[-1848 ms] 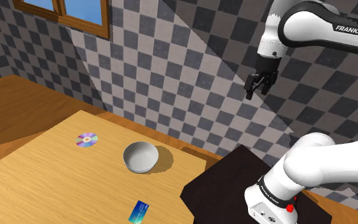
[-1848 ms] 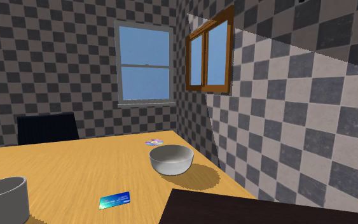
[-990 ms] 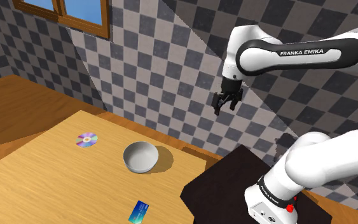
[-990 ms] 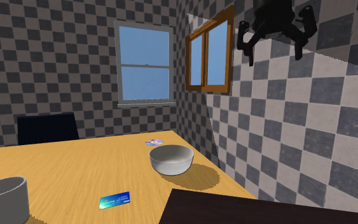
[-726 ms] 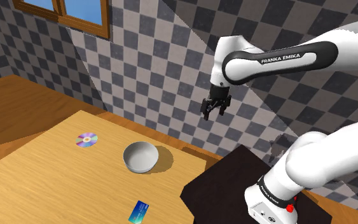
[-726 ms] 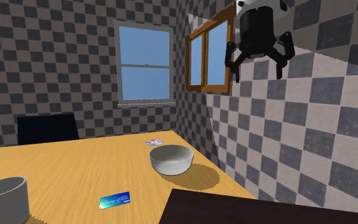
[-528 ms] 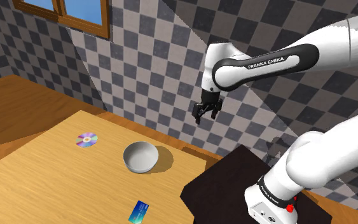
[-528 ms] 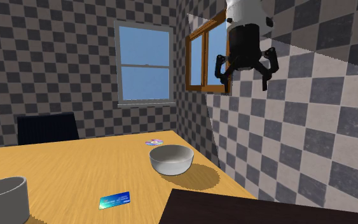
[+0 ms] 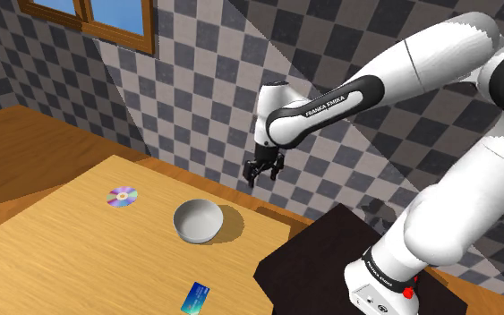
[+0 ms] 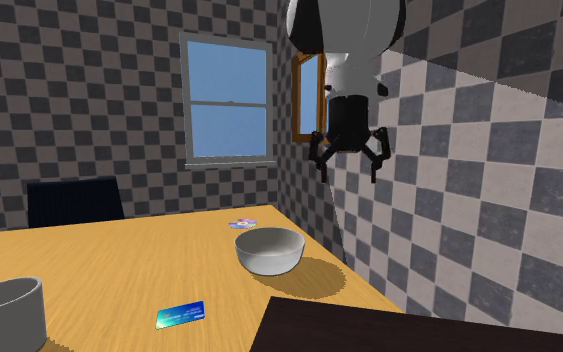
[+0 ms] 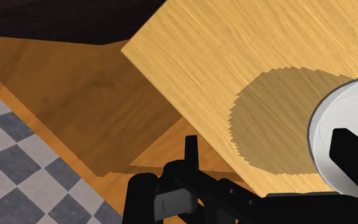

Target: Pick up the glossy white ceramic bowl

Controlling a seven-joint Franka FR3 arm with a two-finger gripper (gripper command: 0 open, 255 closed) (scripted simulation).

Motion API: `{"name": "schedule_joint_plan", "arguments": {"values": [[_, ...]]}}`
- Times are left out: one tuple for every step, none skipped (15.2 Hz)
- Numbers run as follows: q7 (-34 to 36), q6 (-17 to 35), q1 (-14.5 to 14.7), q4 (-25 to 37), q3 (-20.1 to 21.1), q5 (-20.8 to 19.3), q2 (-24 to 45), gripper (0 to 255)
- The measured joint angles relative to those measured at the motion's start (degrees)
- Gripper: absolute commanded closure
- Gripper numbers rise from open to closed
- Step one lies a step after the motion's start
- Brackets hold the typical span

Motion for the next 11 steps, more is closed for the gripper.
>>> {"name": "schedule_joint_plan", "arguments": {"values": [[0.5, 1.1, 0.2, 0.8, 0.3, -0.2, 1.9, 0], [1.3, 2.5, 0.6, 2.0, 0.6, -0.5, 4.5, 0], [1.7, 3.5, 0.7, 3.3, 0.7, -0.9, 6.8, 0], [2.3, 4.0, 1.0, 4.9, 0.8, -1.2, 8.9, 0], [2.9, 5.2, 1.3, 6.4, 0.9, -1.8, 11.5, 0], [3.3, 6.1, 1.6, 7.3, 1.0, -2.0, 13.3, 0], [4.1, 6.8, 2.1, 9.1, 1.1, -2.5, 15.7, 0], [4.6, 7.7, 2.5, 10.2, 1.1, -2.8, 17.7, 0], [5.3, 8.5, 3.1, 11.5, 1.2, -3.2, 19.7, 0], [5.5, 8.8, 3.3, 13.3, 1.1, -3.6, 21.8, 0], [6.2, 9.0, 4.0, 15.4, 1.1, -3.9, 24.1, 0]]}}
